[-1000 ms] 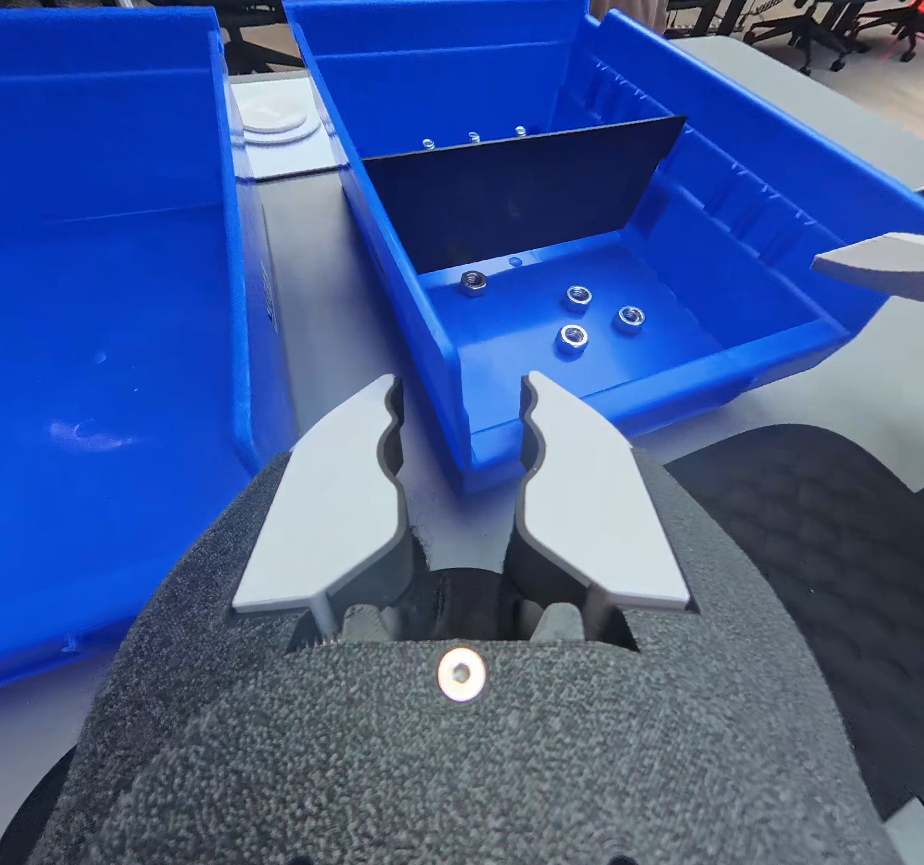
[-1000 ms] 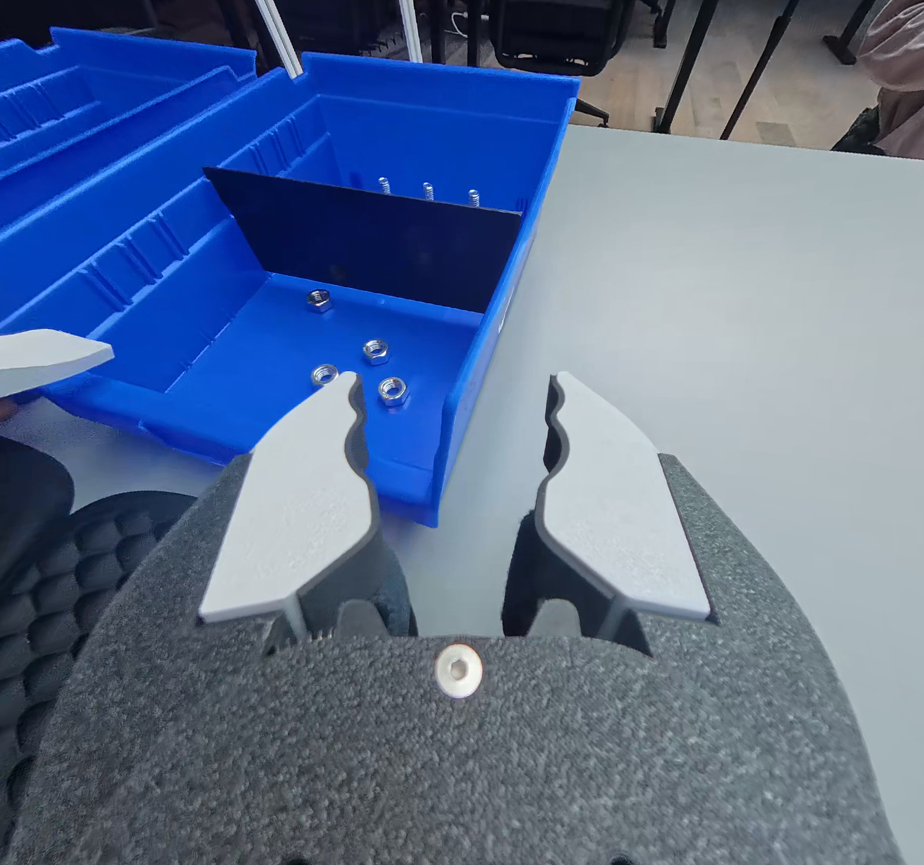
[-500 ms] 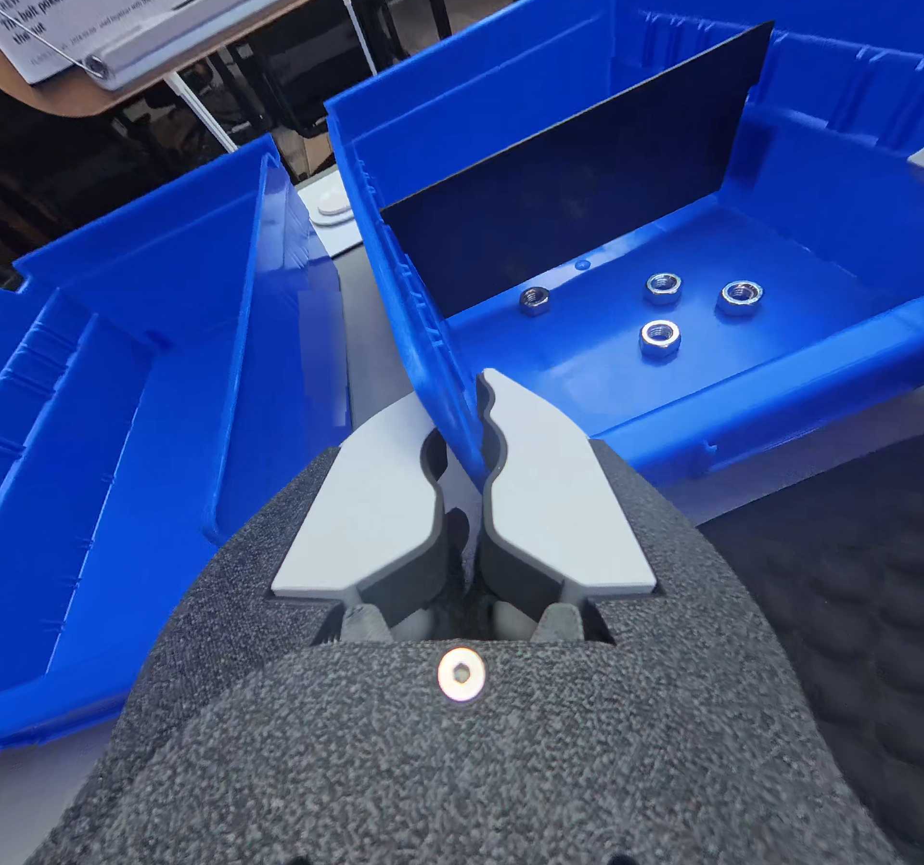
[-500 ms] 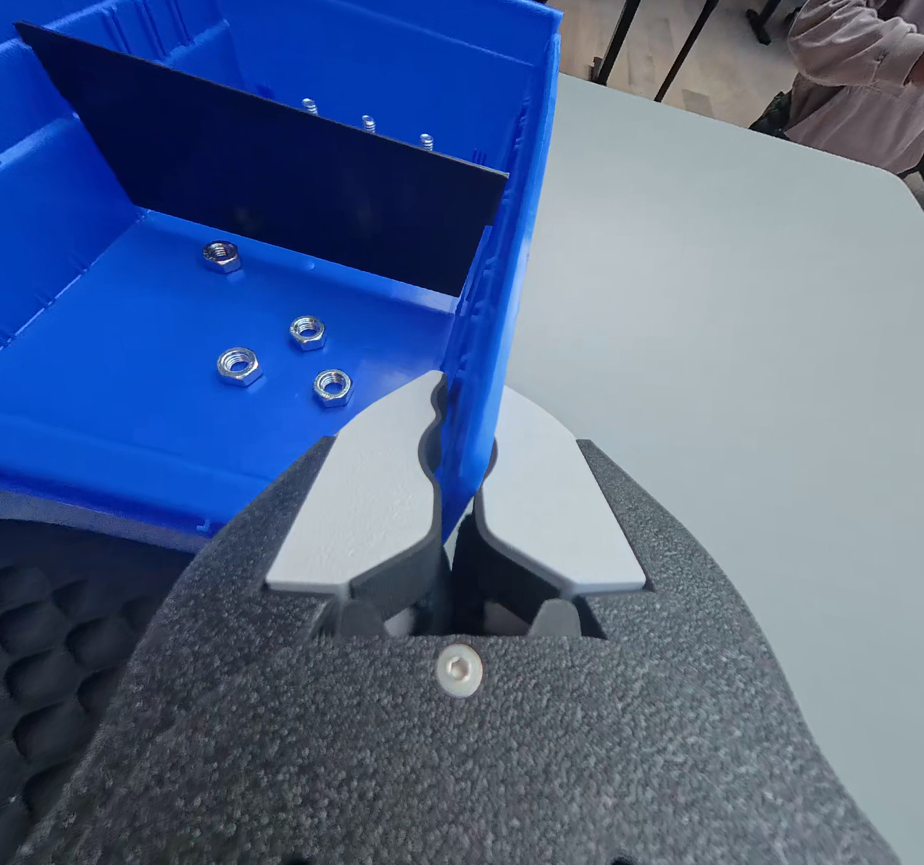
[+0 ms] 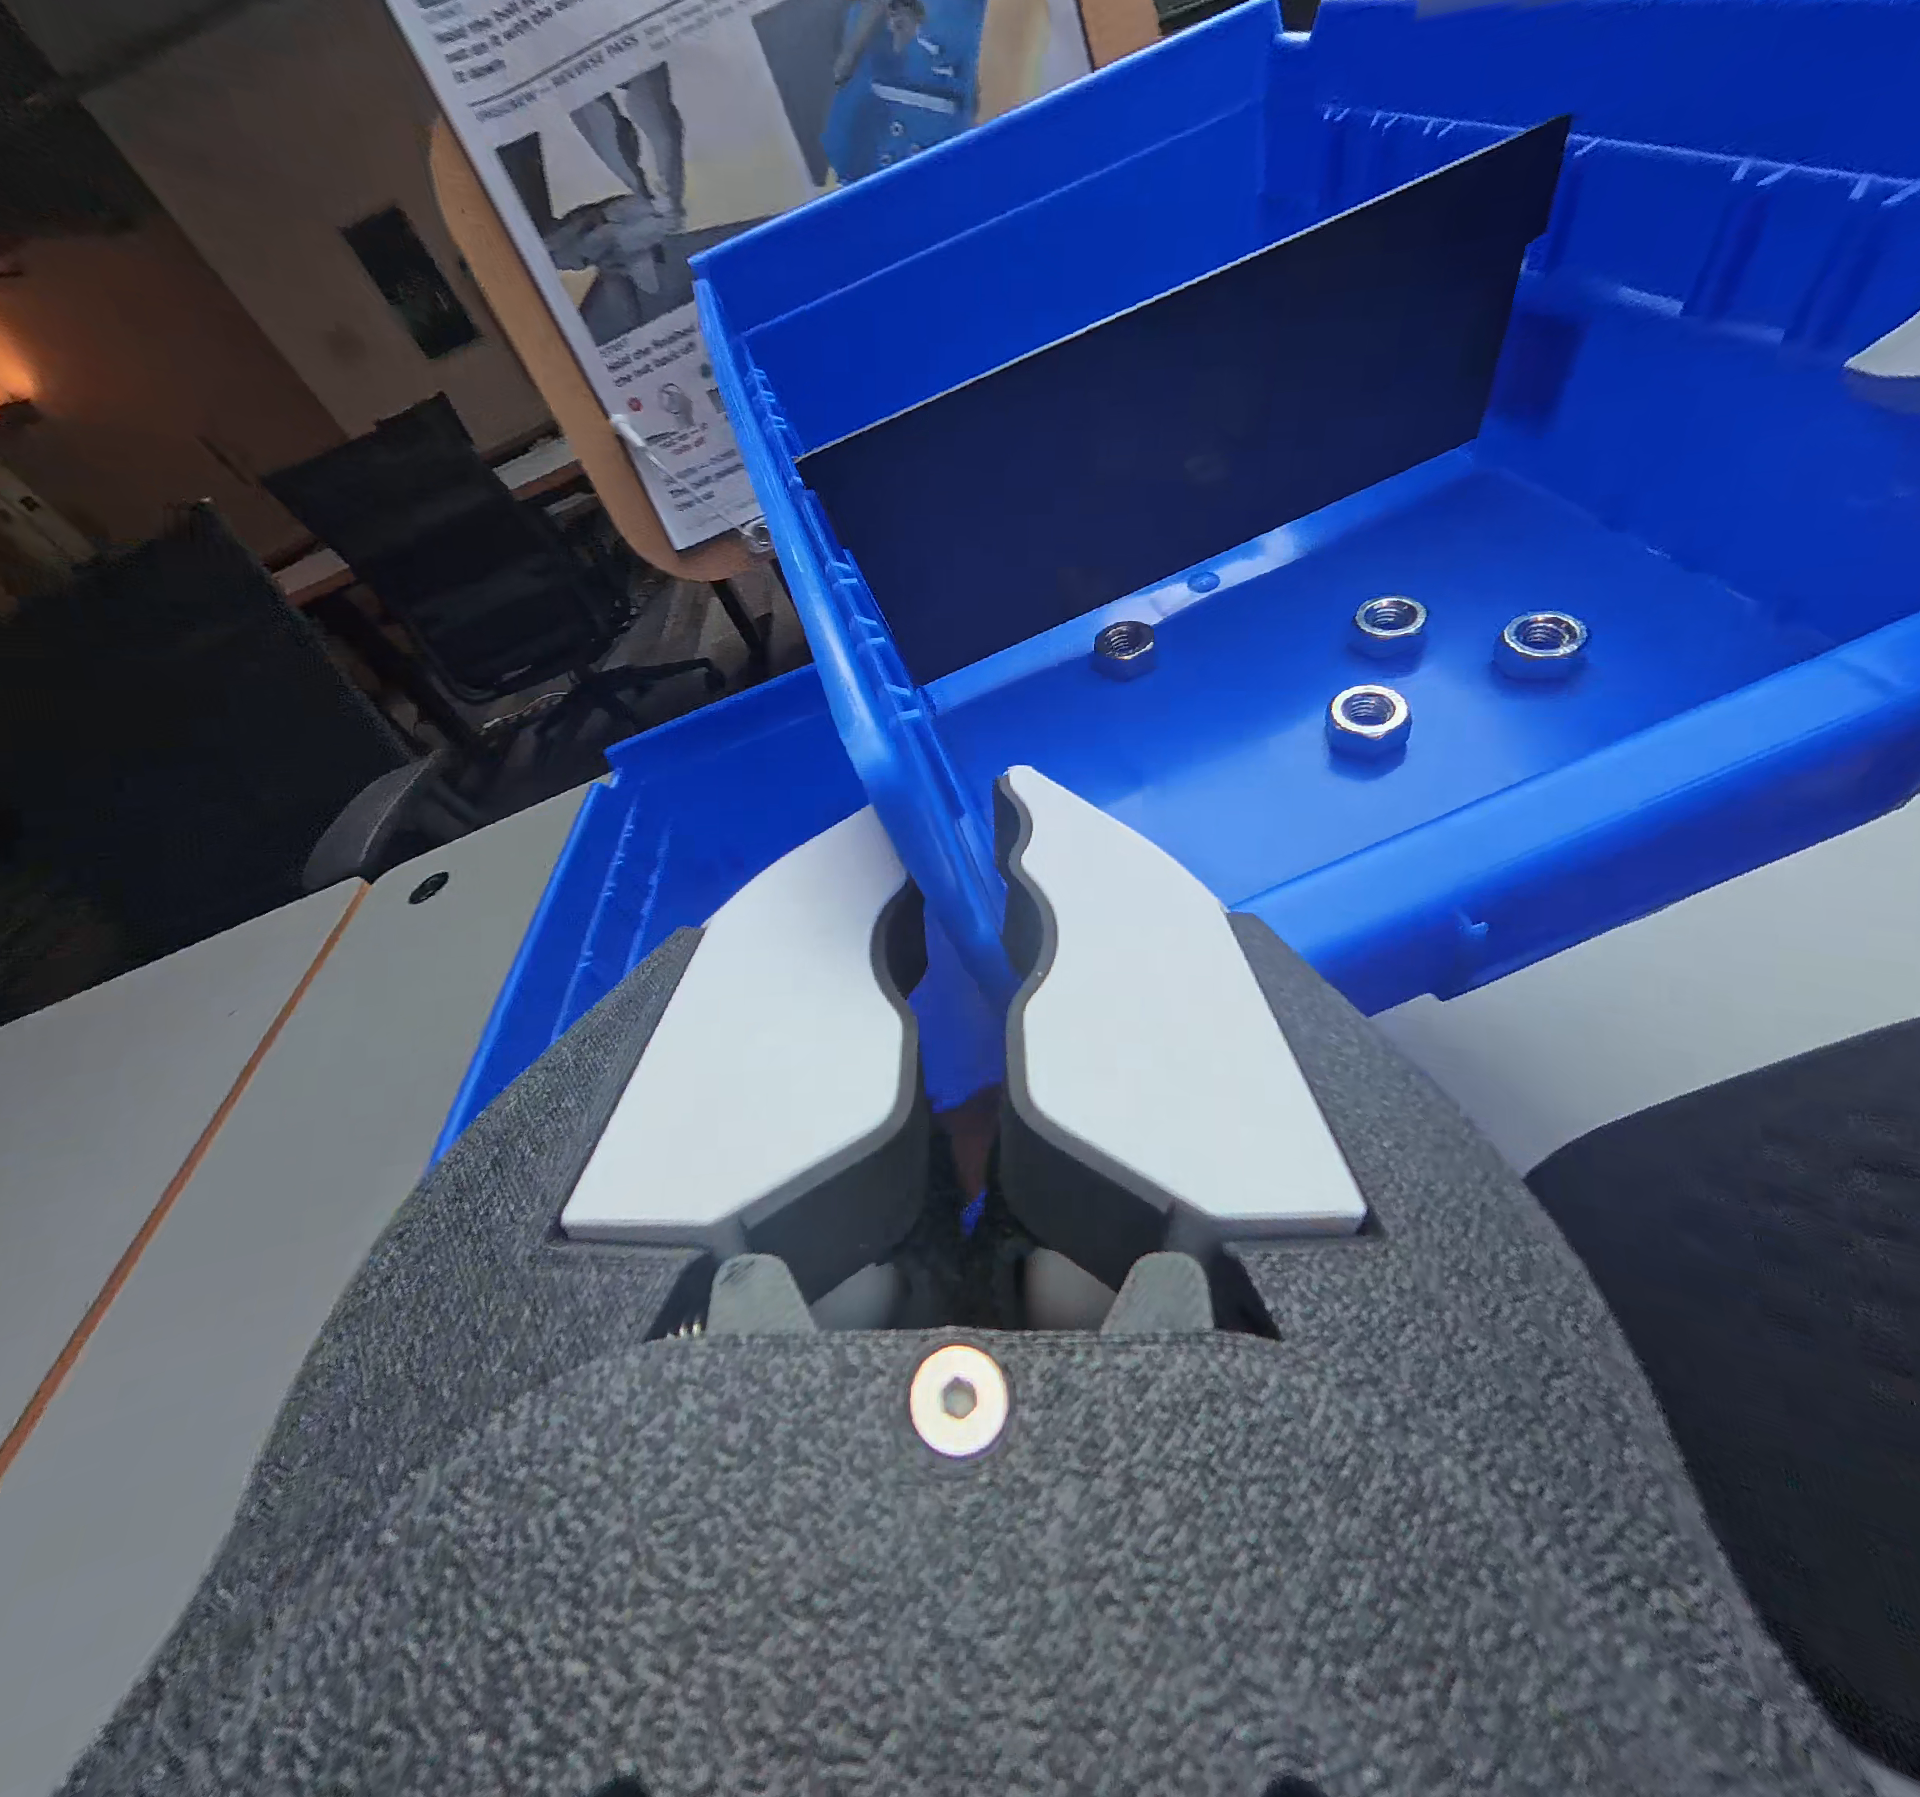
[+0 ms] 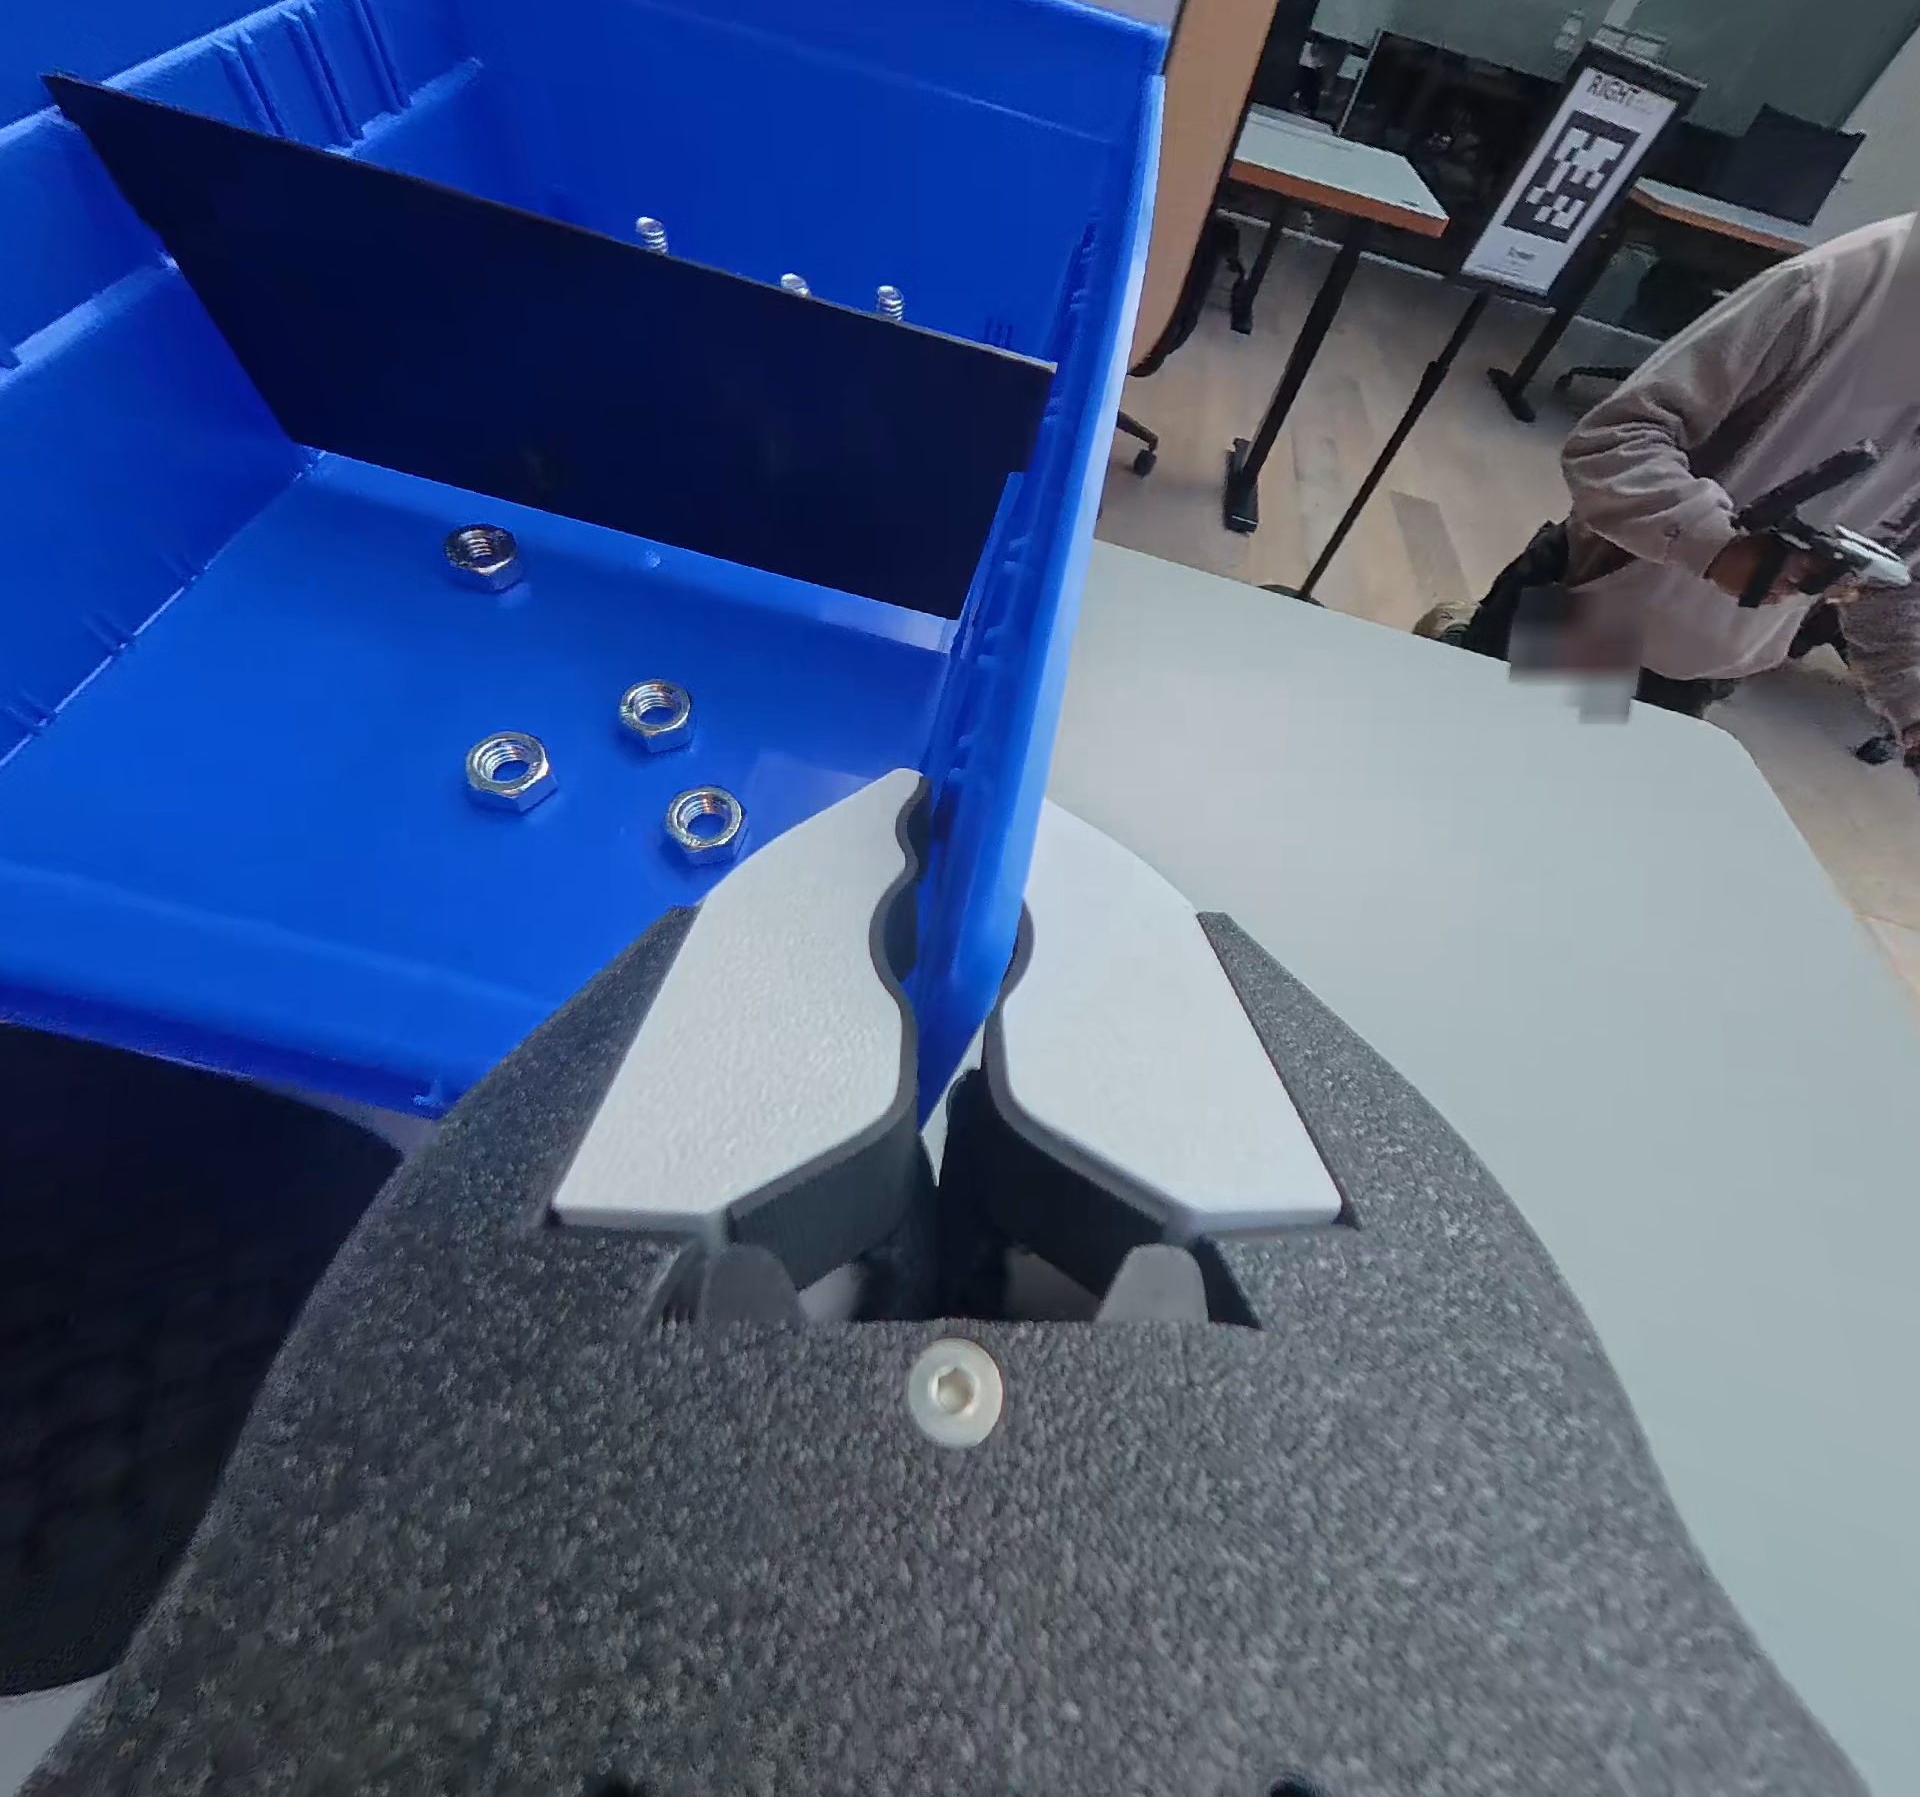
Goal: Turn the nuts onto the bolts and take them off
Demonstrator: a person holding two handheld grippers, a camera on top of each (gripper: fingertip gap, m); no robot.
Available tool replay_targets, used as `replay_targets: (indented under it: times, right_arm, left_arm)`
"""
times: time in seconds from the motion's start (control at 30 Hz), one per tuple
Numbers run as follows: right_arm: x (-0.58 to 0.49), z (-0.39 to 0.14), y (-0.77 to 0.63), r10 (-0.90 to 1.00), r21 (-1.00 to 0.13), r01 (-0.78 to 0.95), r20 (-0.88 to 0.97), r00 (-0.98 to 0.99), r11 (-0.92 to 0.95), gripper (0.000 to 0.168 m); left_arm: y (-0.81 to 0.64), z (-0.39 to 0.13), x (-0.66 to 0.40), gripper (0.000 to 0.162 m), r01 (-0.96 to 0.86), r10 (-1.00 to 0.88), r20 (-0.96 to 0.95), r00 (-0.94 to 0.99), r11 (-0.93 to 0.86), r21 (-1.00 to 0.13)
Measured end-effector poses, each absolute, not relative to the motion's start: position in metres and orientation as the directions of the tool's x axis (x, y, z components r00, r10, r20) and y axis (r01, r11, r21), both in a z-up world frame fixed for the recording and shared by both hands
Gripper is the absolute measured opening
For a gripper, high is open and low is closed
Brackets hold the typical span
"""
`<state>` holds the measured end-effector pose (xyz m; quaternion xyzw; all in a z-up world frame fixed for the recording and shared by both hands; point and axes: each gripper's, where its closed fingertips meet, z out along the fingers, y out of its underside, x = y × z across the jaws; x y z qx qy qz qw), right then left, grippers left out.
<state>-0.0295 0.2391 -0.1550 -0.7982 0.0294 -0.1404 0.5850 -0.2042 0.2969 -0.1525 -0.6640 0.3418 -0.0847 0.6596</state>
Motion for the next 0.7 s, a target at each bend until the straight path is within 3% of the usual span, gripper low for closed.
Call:
replay_targets:
  times: [0.37, 0.7]
  right_arm:
    - [-0.244, -0.151, 0.33, 0.128, -0.958, 0.149, 0.12, 0.984, -0.244, 0.004]
    - [-0.4, -0.202, 0.375, 0.356, -0.944, 0.185, 0.08, 0.931, -0.272, 0.004]
  left_arm:
    - [0.323, -0.134, -0.425, 0.011, -0.403, -0.276, -0.393, 0.877, 0.023, -0.915]
    - [0.325, -0.175, -0.579, 0.011, -0.38, -0.062, -0.375, 0.925, -0.117, -0.918]
